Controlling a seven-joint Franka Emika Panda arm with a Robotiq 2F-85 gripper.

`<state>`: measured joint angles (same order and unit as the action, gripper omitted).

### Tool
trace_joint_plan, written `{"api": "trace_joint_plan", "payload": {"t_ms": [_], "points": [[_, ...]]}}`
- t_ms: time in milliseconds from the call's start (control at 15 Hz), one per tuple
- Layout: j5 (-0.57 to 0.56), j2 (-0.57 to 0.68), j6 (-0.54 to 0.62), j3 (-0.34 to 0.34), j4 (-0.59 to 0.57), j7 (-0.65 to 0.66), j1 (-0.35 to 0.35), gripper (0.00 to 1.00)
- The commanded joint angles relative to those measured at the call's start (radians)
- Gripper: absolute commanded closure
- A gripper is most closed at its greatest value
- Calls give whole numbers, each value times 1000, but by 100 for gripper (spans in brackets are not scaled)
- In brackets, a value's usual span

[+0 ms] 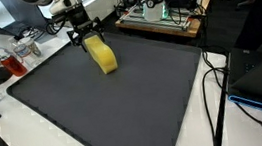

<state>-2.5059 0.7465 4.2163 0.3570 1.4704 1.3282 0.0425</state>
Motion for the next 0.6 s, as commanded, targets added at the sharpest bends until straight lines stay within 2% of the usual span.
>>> {"api": "trace_joint_plan", "payload": {"t_ms": [0,533], "points": [[-9,-21,7,52,39,-22,-46,0],[-9,19,14,123,67,-8,-146,0]]}}
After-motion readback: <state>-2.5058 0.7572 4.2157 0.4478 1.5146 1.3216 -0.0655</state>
